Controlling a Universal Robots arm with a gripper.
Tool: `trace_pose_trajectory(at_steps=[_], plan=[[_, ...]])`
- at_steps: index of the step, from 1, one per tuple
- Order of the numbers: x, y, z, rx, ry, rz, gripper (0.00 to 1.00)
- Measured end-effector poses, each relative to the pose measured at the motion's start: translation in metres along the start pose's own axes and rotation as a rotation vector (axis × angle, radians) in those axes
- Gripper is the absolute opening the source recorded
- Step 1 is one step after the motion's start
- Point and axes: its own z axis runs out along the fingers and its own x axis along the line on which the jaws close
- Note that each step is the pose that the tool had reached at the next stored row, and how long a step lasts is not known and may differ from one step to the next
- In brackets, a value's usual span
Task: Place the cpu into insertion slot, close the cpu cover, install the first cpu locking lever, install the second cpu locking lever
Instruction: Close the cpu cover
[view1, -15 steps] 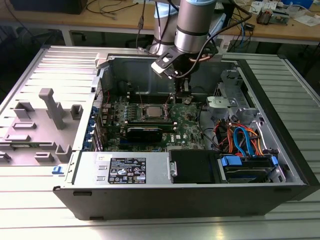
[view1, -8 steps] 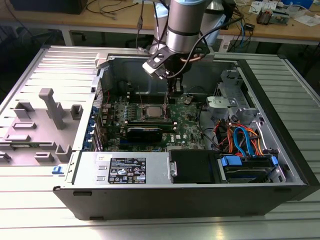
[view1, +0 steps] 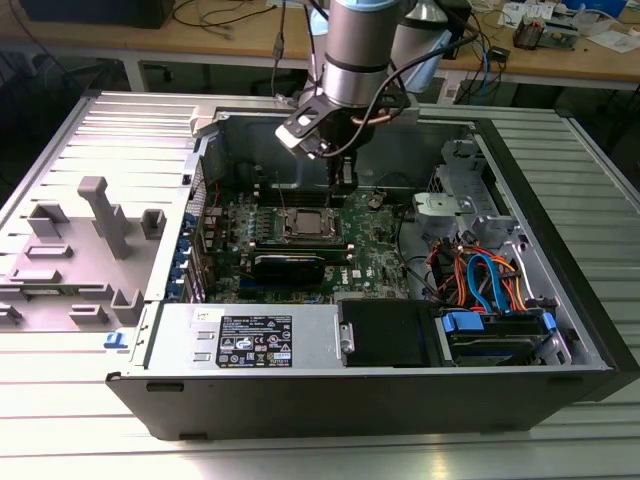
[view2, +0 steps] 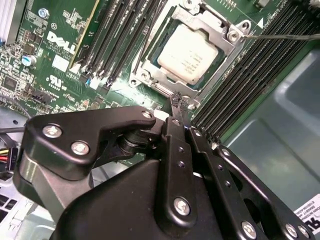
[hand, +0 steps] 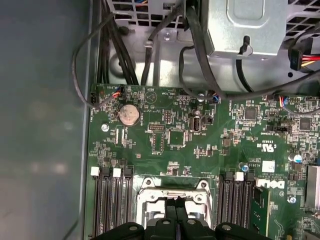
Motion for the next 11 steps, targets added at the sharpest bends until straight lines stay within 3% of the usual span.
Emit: trace_pose_trajectory(at_steps=[6, 11], plan=[[0.0008, -0.0100, 0.0056, -0.0001, 0.0001, 0.000, 0.11], [0.0024, -0.0324, 0.0141, -0.0001, 0.0009, -0.001, 0.11]])
